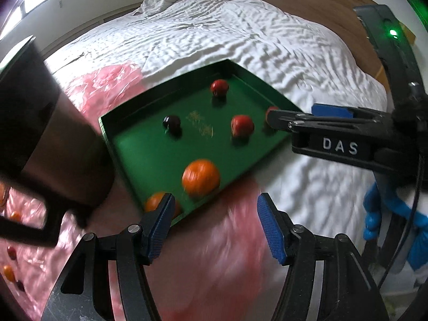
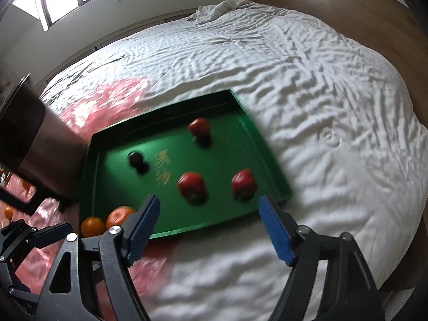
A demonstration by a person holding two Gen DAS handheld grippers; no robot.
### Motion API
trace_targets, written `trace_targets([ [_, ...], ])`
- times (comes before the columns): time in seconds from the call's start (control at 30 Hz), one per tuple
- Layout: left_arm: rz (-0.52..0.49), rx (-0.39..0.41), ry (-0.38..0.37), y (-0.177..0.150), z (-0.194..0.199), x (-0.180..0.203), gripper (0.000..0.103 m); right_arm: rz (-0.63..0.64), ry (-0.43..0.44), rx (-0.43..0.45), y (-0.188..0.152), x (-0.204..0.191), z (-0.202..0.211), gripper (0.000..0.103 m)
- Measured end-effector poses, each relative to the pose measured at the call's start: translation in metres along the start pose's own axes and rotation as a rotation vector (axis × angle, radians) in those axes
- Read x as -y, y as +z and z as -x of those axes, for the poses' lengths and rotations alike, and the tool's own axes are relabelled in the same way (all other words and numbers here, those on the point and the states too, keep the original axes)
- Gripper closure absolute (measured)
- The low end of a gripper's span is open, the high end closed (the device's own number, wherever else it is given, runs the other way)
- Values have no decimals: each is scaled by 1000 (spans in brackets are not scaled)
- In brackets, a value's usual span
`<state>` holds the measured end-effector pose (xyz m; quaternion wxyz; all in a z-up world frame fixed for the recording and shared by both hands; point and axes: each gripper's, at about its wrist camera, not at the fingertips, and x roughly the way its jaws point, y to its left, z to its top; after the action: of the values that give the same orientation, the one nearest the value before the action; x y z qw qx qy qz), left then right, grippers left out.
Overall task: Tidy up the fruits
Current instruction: 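Move both open tools back toward the remaining fruit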
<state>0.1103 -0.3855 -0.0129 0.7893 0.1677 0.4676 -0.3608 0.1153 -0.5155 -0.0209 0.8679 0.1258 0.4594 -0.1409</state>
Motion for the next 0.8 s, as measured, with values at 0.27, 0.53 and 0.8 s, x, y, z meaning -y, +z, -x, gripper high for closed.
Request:
trace_targets([
  [0.27,4,-11,28,-52,38,-22,45,15,0,-22,-34,-36,18,0],
  [0.53,85,-10,99,-90,74,-73,45,150,83,-54,-61,-99,36,0],
  [0.8,234,-3,233,-139,104,-148,45,304,228,-126,-85,-182,35,0],
])
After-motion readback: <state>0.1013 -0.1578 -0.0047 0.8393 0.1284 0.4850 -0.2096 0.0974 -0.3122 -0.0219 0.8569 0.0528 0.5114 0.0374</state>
